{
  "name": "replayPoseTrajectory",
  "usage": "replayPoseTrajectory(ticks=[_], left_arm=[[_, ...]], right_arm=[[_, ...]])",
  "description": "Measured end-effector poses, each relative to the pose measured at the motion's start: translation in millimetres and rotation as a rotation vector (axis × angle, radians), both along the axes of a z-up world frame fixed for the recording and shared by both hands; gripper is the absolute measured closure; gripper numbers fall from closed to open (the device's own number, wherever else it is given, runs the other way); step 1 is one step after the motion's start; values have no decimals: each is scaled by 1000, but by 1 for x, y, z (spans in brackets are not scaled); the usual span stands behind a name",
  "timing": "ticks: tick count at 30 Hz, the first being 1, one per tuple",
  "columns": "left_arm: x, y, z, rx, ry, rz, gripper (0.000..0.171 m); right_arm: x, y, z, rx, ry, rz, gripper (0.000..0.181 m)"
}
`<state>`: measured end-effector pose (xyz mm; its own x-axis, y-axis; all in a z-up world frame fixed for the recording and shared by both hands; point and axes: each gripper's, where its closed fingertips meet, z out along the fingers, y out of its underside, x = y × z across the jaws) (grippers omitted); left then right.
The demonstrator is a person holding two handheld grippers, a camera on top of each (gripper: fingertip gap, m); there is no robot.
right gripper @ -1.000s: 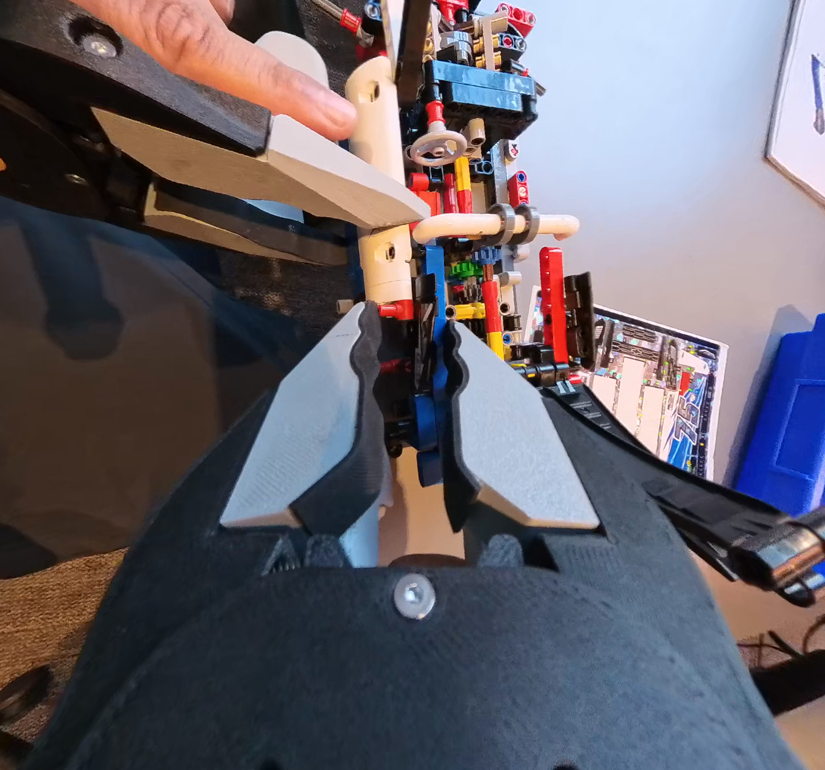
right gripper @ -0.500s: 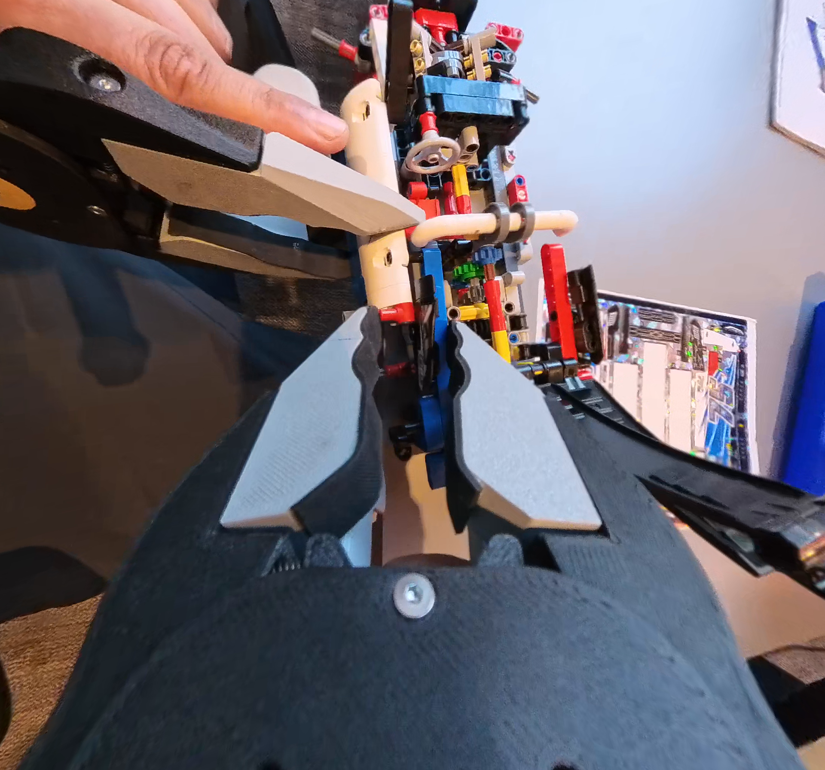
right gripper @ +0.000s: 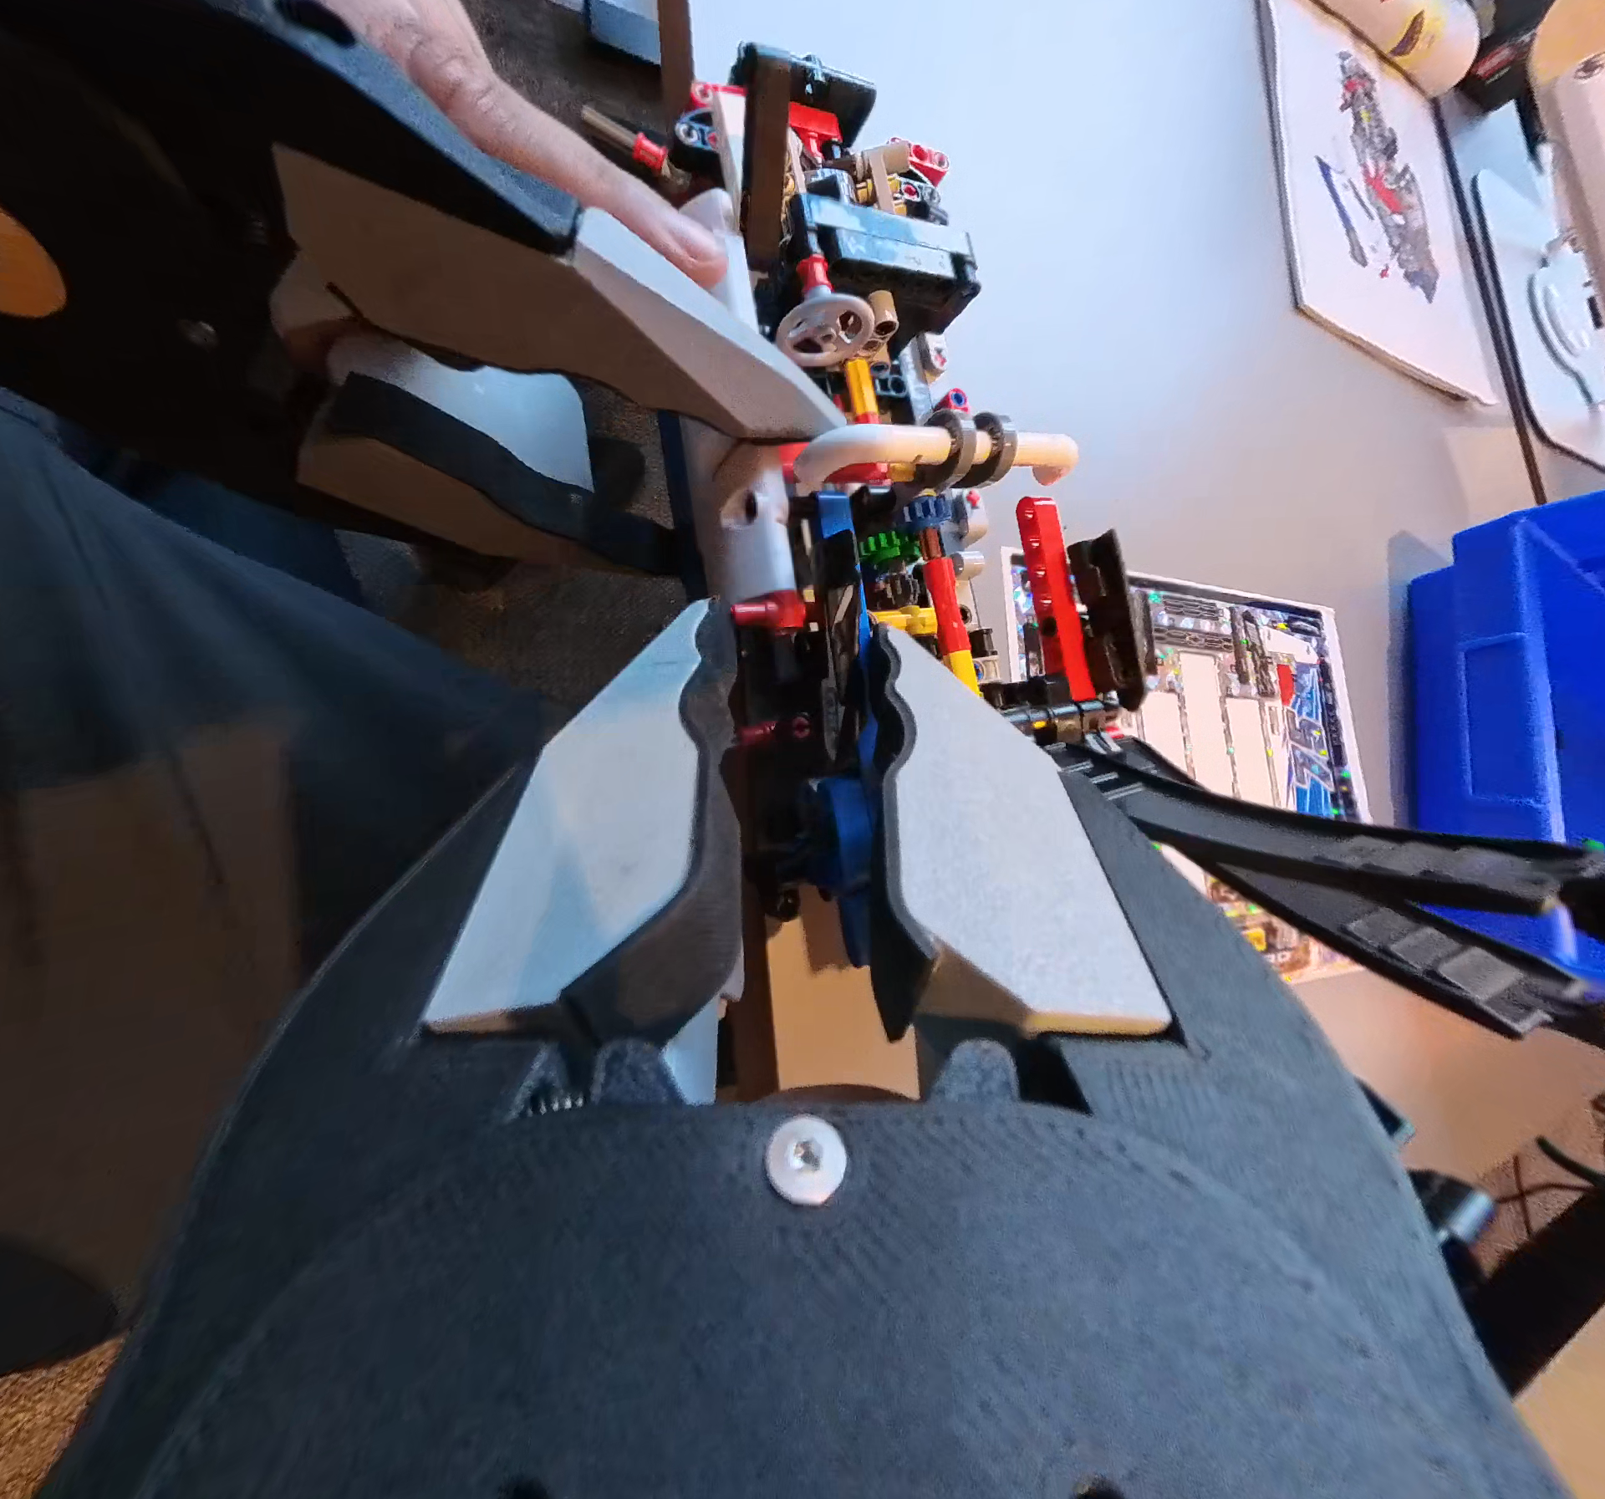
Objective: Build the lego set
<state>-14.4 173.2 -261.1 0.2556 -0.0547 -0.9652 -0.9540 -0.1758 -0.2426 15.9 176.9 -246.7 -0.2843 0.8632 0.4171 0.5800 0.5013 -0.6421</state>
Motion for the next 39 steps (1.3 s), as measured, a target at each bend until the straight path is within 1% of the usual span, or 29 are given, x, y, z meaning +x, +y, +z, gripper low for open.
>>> replayPoseTrajectory(ticks=[5, 7, 10, 12, 14, 18, 21, 23, 25, 27, 28, 30, 31, 33, 35, 37, 38, 39], left_arm=[[0, -1, 0, -19, -22, -47, 117], [-6, 0, -2, -42, -25, -52, 114], [-10, -3, -2, -65, -51, -73, 115], [-14, -4, -2, -81, -59, -61, 114], [-18, -4, 0, -81, -86, -59, 109], [-21, -4, -1, -85, -93, -81, 107], [-25, -5, -2, -106, -64, -100, 104], [-28, -6, 1, -115, -45, -121, 103], [-30, -8, 3, -132, -33, -150, 107], [-30, -12, 7, -150, -6, -173, 103], [-27, -15, 8, -180, -15, -193, 108], [-22, -17, 21, -185, -28, -230, 109], [-18, -18, 27, -192, -29, -260, 113], [-8, -21, 32, -269, -68, -337, 125], [8, -19, 36, -384, -180, -386, 125], [12, -3, 48, -416, -245, -346, 125], [13, 3, 48, -462, -258, -336, 123], [15, 3, 41, -552, -275, -330, 124]], right_arm=[[-1, -1, 1, -13, 55, -12, 150], [-1, -1, 1, -12, 75, -8, 150], [-1, -1, 2, -39, 90, -6, 151], [-2, -1, 1, -14, 90, 0, 151], [-2, -1, 1, -9, 98, 1, 151], [-5, -1, 2, -7, 116, -1, 150], [-7, -1, 2, 1, 126, 5, 151], [-9, -1, 3, -2, 131, 7, 151], [-11, -1, 3, 0, 139, 10, 151], [-11, -1, 3, 9, 144, 10, 151], [-11, -1, 3, 12, 147, 11, 151], [-12, -1, 3, 16, 148, 7, 151], [-12, -1, 3, 18, 147, 6, 151], [-12, -1, 3, 17, 149, 7, 151], [-12, -1, 3, 15, 150, 6, 150], [-12, -1, 3, 19, 152, 7, 151], [-12, -1, 3, 17, 151, 6, 151], [-12, -1, 3, 14, 153, 5, 151]])
